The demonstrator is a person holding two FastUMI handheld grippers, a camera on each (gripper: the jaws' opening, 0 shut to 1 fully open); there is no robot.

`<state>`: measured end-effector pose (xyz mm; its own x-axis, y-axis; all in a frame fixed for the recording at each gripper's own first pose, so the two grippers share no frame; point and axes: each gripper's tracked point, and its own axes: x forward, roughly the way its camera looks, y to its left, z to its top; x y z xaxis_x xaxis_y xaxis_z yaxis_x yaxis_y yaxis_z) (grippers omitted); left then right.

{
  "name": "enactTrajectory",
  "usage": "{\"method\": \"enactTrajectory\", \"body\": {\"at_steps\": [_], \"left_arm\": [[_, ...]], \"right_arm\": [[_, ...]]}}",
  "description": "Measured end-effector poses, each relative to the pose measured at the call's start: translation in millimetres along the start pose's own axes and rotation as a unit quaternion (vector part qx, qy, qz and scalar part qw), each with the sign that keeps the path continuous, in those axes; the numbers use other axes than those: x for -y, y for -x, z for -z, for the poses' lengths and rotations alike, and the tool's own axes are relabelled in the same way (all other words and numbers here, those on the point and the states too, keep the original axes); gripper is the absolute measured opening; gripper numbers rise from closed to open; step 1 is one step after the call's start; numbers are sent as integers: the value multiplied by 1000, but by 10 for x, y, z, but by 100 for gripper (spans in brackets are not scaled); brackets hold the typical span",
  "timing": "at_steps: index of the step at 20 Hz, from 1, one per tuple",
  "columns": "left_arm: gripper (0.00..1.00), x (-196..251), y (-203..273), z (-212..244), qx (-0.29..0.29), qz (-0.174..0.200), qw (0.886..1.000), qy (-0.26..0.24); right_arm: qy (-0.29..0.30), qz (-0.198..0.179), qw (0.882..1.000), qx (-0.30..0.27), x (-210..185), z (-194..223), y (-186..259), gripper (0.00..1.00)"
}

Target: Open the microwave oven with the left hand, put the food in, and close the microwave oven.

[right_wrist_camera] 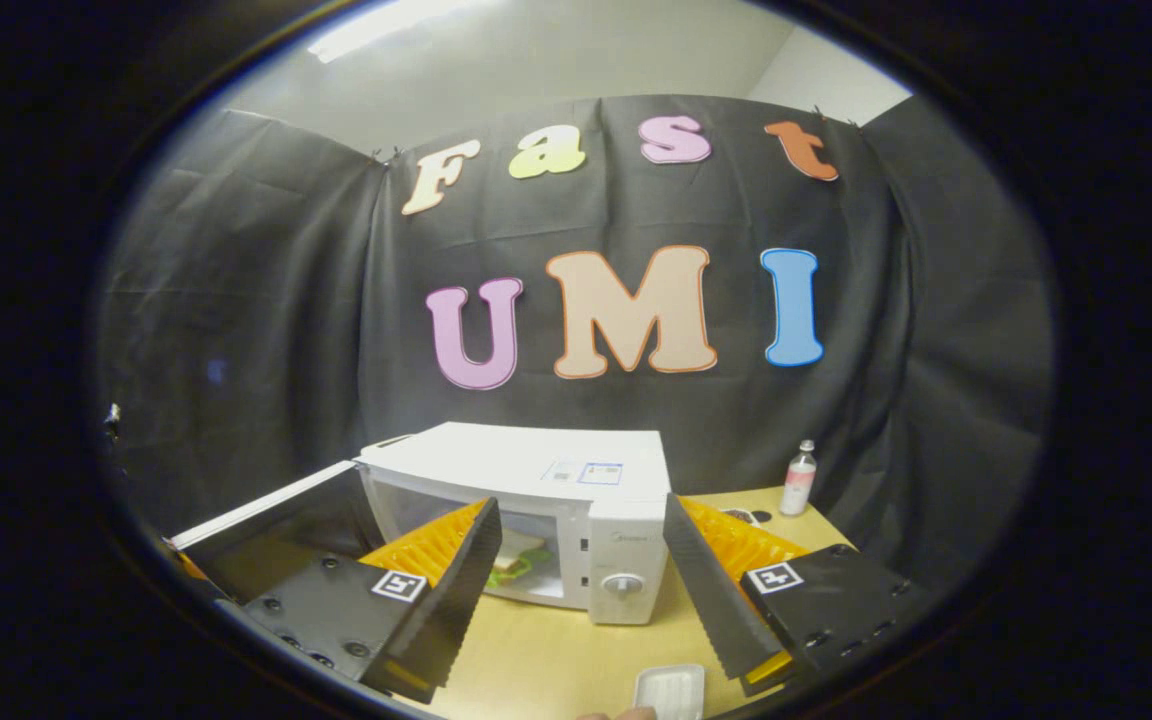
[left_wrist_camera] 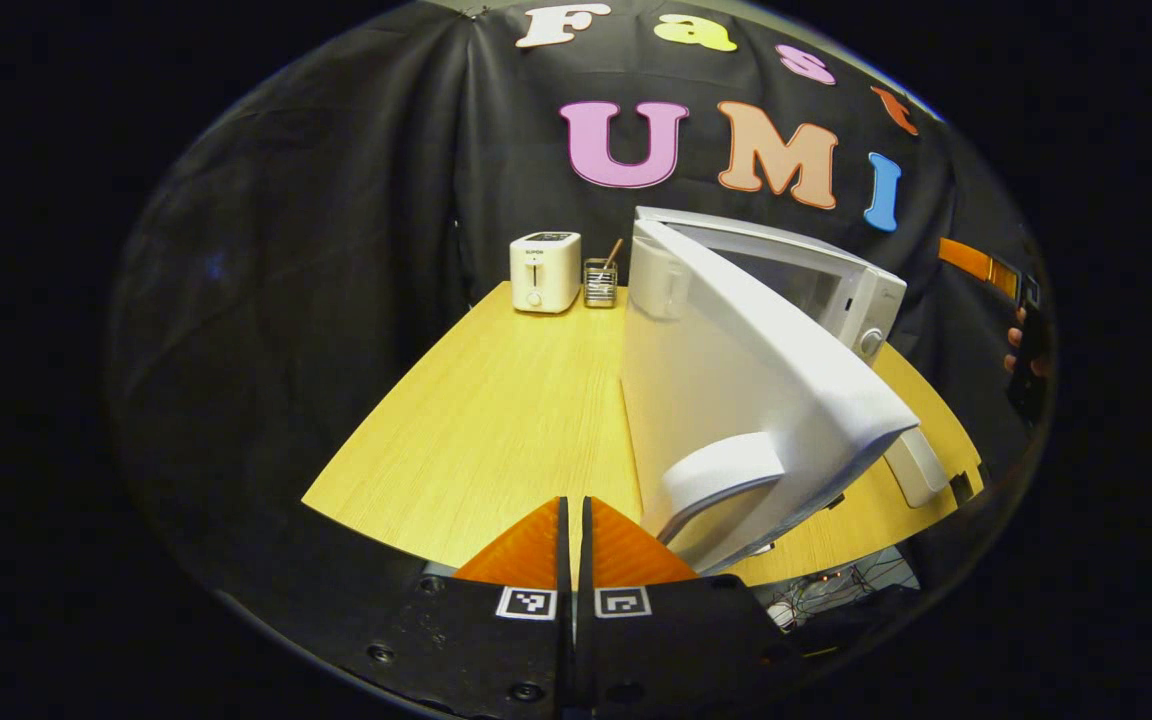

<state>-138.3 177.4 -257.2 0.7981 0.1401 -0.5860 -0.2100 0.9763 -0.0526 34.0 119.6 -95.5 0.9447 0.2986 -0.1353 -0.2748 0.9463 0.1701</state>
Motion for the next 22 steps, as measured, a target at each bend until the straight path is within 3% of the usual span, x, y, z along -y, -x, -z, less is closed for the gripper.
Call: {"method": "enactTrajectory", "body": {"at_steps": [1,6,7,10,11,12,15,16,17,22], "left_arm": [[0,22,-50,-5,1,-1,1000,-8],[0,347,-82,-79,7,19,1000,-19],[0,422,-93,-88,7,21,999,-22],[0,677,-143,-131,8,31,999,-30],[0,779,-160,-147,7,36,999,-31],[0,859,-175,-145,6,39,999,-34],[0,1120,-196,-181,3,56,997,-44],[0,1193,-220,-189,1,61,997,-48],[0,1259,-242,-197,-1,65,997,-51],[0,1541,-320,-287,-2,90,993,-70]], "right_arm": [[2,2,1000,1,42,-7,5,99],[5,6,1000,1,250,-29,15,99],[6,6,1000,3,292,-54,25,92],[9,8,1000,4,473,-91,26,92],[9,10,1000,3,534,-101,32,99],[7,13,1000,0,605,-110,39,92],[4,23,1000,1,794,-173,67,92],[5,27,1000,0,857,-182,75,99],[7,31,1000,-1,914,-195,87,92],[3,47,999,-5,1139,-229,113,92]]}}
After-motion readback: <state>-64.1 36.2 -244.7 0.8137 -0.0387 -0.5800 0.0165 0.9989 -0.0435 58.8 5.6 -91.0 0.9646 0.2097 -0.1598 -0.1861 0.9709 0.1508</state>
